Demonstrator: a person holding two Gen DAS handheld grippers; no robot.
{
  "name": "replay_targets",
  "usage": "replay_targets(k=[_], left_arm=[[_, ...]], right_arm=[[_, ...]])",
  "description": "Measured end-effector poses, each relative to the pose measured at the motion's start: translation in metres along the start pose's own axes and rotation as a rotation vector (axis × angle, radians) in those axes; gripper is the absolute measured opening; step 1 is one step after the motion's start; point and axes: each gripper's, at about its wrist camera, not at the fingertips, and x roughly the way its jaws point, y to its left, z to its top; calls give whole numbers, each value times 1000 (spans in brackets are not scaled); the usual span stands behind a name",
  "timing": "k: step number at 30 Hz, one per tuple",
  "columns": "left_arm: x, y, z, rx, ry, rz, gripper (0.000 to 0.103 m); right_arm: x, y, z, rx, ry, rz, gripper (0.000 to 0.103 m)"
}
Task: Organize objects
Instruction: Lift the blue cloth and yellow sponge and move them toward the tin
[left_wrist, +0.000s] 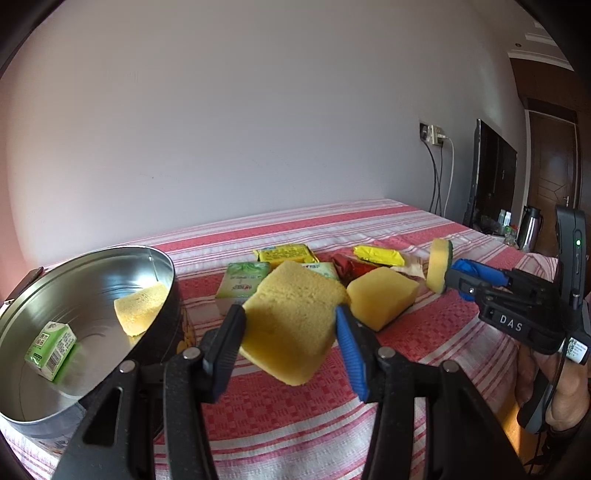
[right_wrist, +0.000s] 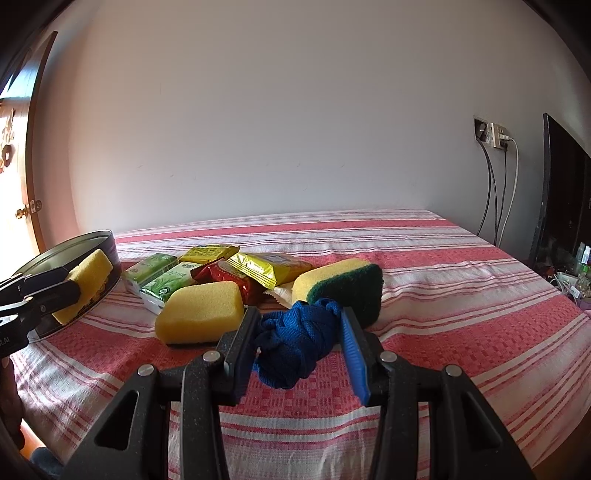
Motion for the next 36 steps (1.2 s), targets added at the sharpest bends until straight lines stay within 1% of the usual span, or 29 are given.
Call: replay_targets(k=[9, 19, 24, 30, 36], left_arm=[[-8, 6, -1, -36, -40, 29, 50], [-13, 14, -1, -77, -61, 37, 50], [-16, 14, -2, -79, -71, 34, 50], [-19, 16, -2, -90, -86, 32, 50], [-23, 15, -3, -78, -109, 40, 50]], right_arm=[[-1, 2, 0, 3, -7, -10, 45], [-3, 31, -2, -33, -10, 47, 45], [-3, 47, -3, -55, -11, 77, 46], [-4, 53, -3, -61, -10, 86, 46], [-7, 59, 1, -66, -25, 107, 46]])
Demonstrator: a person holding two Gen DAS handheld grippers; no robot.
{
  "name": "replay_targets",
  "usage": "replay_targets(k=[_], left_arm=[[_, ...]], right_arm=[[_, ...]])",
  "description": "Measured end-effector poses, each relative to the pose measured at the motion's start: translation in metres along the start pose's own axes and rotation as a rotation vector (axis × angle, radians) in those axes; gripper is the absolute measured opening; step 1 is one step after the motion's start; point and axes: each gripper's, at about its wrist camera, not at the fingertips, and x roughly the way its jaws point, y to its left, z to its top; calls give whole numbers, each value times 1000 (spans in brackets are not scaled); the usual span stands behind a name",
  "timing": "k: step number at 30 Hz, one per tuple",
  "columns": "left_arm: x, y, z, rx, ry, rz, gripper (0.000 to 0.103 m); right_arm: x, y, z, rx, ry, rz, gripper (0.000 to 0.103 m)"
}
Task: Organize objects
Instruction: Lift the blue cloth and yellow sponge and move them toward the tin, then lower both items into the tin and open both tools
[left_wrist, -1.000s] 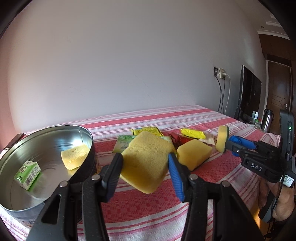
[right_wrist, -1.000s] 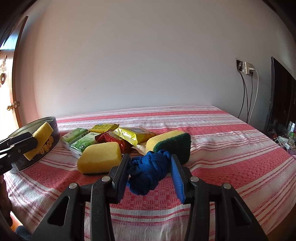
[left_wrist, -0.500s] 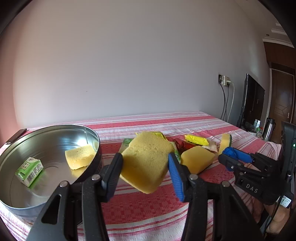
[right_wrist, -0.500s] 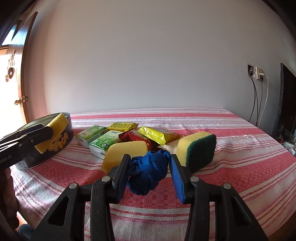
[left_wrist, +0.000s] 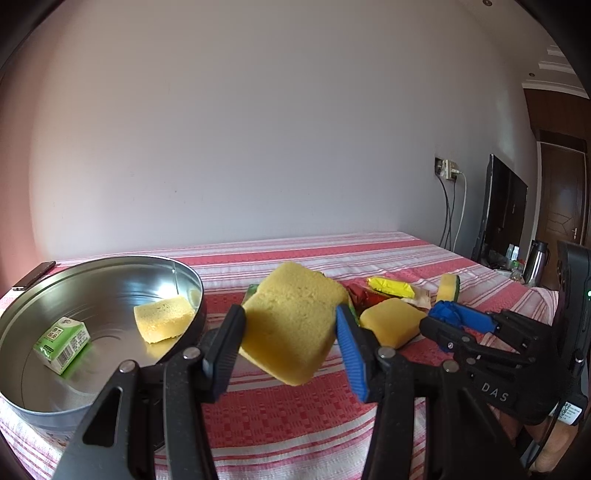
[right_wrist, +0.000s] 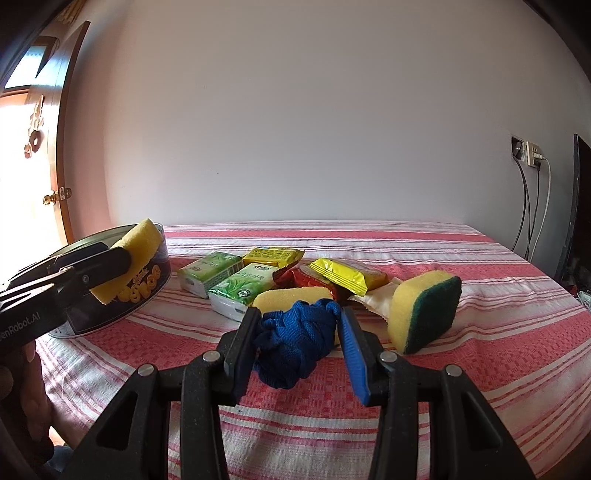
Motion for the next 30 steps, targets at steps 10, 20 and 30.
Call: replay_targets(k=[10, 20, 30], left_arm=[[-5, 5, 2, -15, -27, -3, 50], [-25, 9, 12, -9, -85, 19, 50], [-40, 35, 21, -46, -115, 69, 50]], right_arm=[[4, 17, 8, -30, -14, 28, 46], [-1, 31, 25, -69, -39, 66, 46], [-4, 50, 52, -108, -78, 116, 46]])
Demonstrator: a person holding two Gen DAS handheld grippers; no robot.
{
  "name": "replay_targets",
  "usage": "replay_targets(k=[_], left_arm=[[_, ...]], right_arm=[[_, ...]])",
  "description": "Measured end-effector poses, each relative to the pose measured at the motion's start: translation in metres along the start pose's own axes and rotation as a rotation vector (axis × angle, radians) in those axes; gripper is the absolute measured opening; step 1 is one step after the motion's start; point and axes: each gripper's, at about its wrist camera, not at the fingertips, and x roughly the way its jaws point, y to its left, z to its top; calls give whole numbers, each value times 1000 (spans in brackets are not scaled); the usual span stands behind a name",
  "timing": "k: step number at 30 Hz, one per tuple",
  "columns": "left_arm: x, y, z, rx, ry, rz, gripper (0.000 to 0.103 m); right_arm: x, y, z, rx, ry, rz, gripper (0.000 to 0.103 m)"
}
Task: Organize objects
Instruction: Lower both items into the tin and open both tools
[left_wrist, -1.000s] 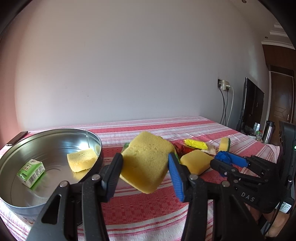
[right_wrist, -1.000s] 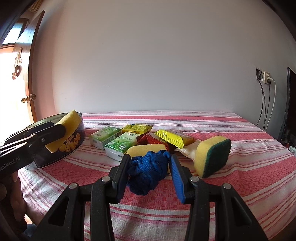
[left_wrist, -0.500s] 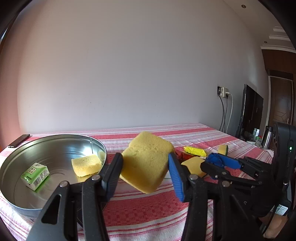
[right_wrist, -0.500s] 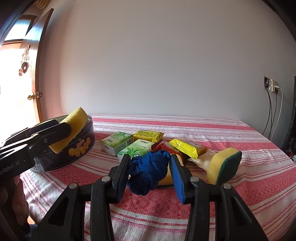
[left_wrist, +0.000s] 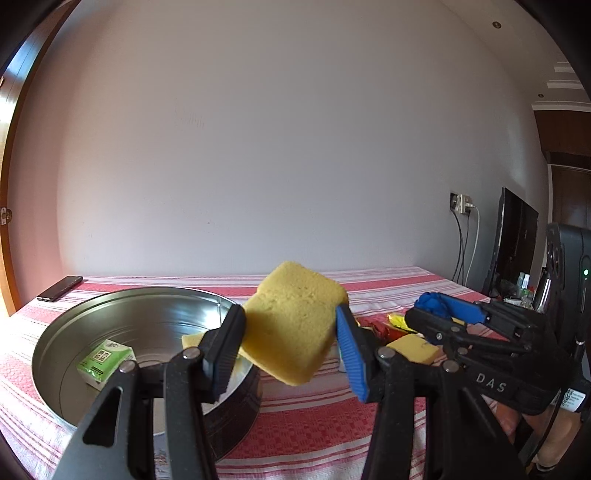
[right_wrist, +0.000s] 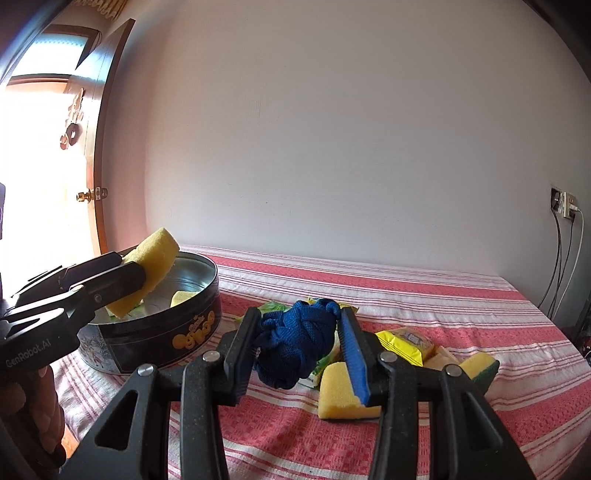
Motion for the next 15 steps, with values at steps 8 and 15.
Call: replay_targets(k=[8, 15], left_arm=[[-2, 27, 7, -27, 3, 65, 50], [1, 54, 9, -49, 37, 132, 50]], right_arm=[[7, 20, 22, -42, -11, 52, 46], [27, 46, 43, -80, -15, 119, 46]])
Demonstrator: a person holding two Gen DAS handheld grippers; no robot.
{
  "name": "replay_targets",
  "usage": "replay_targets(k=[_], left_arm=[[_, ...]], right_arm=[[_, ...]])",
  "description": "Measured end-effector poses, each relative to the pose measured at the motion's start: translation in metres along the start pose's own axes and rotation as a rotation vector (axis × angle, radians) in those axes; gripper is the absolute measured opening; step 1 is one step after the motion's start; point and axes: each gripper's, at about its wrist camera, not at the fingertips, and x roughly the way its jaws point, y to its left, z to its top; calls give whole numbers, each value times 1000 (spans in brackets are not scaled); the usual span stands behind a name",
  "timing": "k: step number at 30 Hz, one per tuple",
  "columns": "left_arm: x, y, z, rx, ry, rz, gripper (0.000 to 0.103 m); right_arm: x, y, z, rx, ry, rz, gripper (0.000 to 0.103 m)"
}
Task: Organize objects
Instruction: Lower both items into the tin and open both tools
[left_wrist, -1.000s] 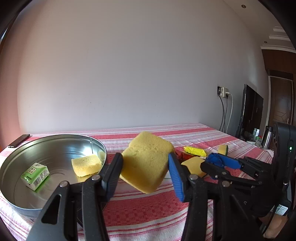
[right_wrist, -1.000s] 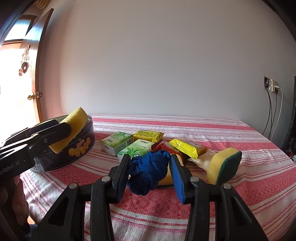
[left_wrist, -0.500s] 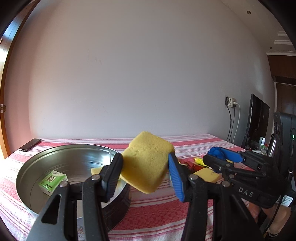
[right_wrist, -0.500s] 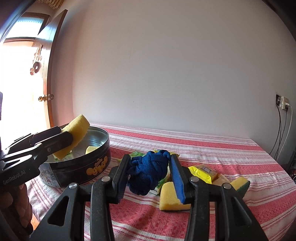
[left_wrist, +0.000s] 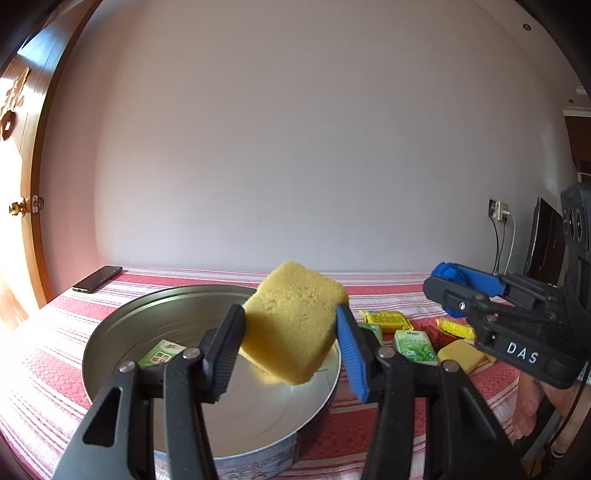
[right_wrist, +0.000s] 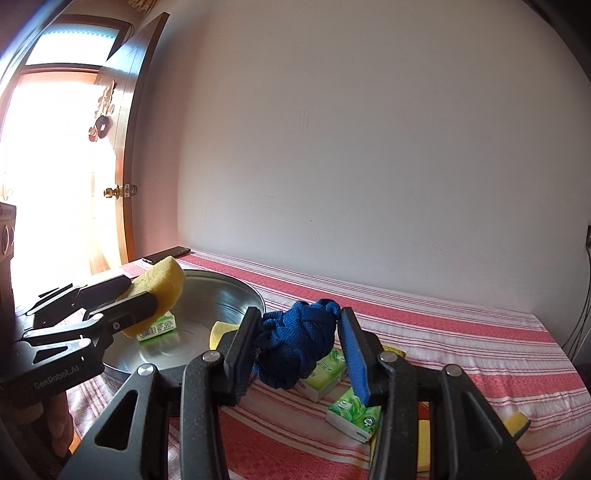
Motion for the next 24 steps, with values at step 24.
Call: replay_targets(k=[24], left_arm=[[30, 58, -13, -67, 157, 156, 50]], right_arm=[[100, 80, 23, -63, 153, 181, 46]])
